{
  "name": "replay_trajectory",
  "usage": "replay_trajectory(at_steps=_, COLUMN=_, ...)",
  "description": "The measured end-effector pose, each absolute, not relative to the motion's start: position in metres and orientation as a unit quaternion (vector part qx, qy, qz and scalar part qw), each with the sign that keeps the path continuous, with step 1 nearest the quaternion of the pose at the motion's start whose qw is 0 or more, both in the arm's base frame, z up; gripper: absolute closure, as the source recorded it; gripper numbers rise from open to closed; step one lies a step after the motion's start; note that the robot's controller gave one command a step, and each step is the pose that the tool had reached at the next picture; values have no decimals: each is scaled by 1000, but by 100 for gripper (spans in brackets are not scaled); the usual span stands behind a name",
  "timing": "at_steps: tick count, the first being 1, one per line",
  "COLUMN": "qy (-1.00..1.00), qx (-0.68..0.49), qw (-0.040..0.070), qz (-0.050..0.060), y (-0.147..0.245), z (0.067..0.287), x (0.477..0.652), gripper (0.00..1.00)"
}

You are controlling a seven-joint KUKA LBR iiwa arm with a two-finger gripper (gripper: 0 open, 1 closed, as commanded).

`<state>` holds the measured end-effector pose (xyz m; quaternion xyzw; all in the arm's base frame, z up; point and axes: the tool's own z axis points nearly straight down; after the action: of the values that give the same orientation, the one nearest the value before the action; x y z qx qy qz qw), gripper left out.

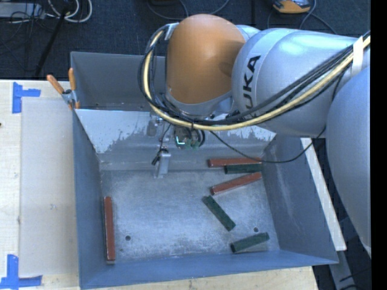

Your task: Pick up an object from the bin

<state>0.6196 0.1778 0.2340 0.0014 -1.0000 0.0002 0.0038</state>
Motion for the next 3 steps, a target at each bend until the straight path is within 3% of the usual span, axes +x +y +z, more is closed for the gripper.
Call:
replay_trajectory(at_steps=1, qy=-1000, qx=11, qw=6, qz=1, y=149, z=140, x=564, gripper=0)
replay_trajectory(at_steps=2, qy=-996, qx=87, qw=3, qz=0, y=39, z=70, x=552, gripper=0)
replay_trajectory(at_steps=3, qy=-987, qx=159, qw=2, qz=1, y=-29, z=77, x=511, gripper=0)
